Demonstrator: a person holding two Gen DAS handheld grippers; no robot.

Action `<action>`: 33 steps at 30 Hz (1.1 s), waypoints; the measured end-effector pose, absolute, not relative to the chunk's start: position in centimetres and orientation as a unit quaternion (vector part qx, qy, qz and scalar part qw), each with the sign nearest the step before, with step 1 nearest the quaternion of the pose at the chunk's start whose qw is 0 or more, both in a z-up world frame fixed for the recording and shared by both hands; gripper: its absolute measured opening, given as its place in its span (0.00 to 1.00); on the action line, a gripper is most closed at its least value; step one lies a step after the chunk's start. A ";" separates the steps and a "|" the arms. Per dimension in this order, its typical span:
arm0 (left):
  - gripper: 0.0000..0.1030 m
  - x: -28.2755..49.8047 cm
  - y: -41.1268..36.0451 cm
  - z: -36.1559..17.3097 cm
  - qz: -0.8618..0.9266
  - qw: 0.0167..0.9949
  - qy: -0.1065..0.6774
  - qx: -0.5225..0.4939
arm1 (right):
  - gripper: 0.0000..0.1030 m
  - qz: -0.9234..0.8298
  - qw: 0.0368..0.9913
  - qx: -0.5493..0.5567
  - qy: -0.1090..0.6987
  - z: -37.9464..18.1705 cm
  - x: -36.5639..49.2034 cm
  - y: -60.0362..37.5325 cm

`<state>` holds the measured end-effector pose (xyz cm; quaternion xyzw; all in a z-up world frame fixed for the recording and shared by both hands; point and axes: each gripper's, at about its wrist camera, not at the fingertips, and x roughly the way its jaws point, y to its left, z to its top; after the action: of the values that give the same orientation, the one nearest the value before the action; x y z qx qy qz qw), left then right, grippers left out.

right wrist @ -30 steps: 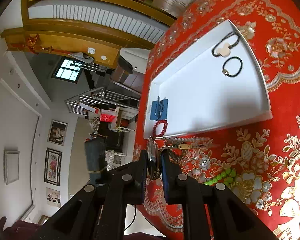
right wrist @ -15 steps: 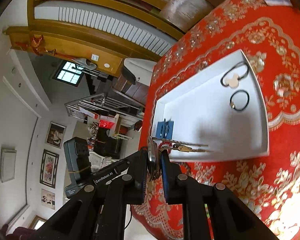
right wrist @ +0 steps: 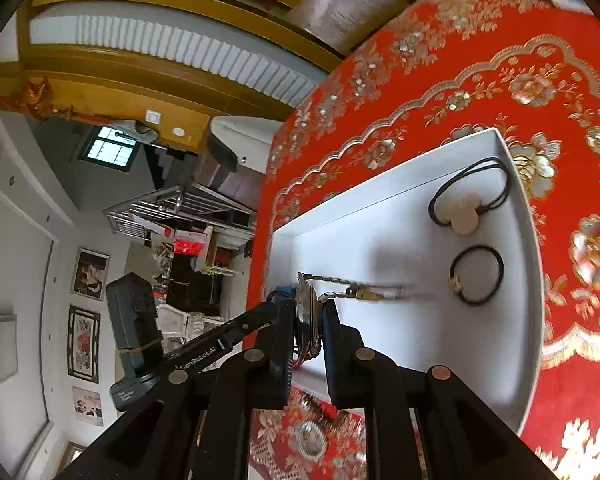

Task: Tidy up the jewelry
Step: 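Carry the black cord over the tray with left tool while right tool carries the watch, then open both tools to drop the cord and watch into the tray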

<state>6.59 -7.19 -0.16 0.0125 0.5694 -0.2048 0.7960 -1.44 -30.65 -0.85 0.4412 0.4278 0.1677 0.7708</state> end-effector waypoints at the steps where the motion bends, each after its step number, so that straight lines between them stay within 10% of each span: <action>1: 0.01 7.2 -7.5 -0.5 -0.200 0.796 0.572 0.014 | 0.12 0.167 0.768 0.443 0.431 -1.3 -0.7 -30.8; 17: 0.01 12.9 -7.1 -4.1 -0.133 0.792 0.596 0.020 | 0.12 0.139 0.737 0.429 0.504 -6.4 5.9 -29.9; 25: 0.02 13.2 -7.1 -5.1 -0.123 0.787 0.605 0.023 | 0.29 0.138 0.743 0.417 0.505 -5.0 3.1 -30.5; 33: 0.30 13.1 -7.3 -5.3 -0.120 0.787 0.605 0.022 | 0.30 0.131 0.761 0.394 0.499 -3.7 1.2 -30.1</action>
<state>13.14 -7.32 -5.30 0.0220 0.6050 -0.1199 0.7869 1.24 -30.06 -3.67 0.3937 0.4993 0.1315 0.7605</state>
